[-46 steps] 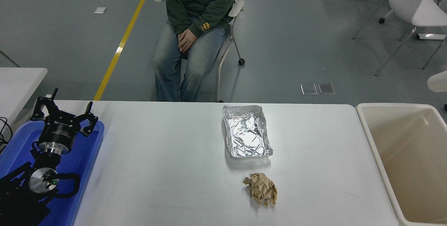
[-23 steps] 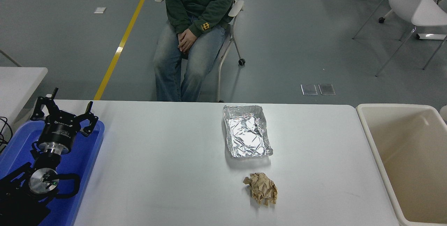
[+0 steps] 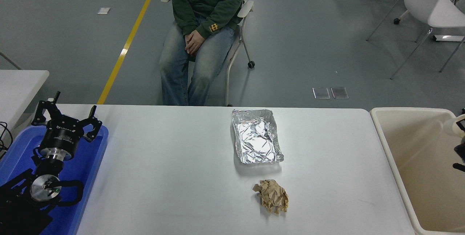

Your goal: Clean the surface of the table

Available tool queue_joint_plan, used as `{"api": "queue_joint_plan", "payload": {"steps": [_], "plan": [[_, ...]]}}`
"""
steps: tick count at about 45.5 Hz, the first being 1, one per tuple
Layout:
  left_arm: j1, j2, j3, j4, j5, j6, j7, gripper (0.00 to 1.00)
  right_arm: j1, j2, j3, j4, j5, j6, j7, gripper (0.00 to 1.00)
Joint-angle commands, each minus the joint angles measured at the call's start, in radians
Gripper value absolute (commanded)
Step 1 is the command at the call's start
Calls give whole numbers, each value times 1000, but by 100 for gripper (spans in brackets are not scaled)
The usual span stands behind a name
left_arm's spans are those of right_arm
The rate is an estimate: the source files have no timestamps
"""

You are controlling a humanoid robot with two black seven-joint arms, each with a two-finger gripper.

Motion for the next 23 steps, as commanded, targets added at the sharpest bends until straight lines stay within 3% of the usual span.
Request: {"api": "queue_joint_plan", "payload": {"steps": [1,22,23], "plan": [[0,0,0,0,-1,0,0,100,-3,27,1,3,61,-26,0,0],[0,0,0,0,-1,0,0,100,-8,42,-2,11,87,-26,-3,0],[0,0,0,0,-1,0,0,100,-8,42,-2,11,87,-26,-3,6]]}}
